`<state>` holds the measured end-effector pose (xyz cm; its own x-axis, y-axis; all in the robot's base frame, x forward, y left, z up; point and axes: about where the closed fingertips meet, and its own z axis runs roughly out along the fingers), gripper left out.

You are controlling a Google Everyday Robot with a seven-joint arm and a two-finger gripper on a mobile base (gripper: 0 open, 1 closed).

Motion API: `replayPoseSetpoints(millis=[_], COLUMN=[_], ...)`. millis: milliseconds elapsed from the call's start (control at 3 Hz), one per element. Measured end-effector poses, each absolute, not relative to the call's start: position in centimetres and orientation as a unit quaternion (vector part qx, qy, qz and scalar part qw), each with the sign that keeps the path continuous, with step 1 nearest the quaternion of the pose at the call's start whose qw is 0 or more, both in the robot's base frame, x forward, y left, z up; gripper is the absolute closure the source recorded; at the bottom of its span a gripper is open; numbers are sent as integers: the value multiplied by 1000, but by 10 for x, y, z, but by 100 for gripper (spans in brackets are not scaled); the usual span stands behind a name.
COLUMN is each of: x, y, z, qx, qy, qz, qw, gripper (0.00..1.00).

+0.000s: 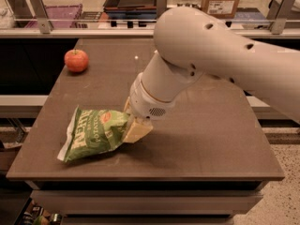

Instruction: Move green jalapeno chip bag near apple

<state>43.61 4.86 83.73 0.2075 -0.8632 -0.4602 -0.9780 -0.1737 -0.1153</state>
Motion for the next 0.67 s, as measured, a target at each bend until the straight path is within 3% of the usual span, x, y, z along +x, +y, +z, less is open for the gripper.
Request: replayPoseSetpoints(millis=[667], x=[492], y=[31], z=[860], qx=[-702], qy=[665], qz=[141], qw=[210], gripper=[100])
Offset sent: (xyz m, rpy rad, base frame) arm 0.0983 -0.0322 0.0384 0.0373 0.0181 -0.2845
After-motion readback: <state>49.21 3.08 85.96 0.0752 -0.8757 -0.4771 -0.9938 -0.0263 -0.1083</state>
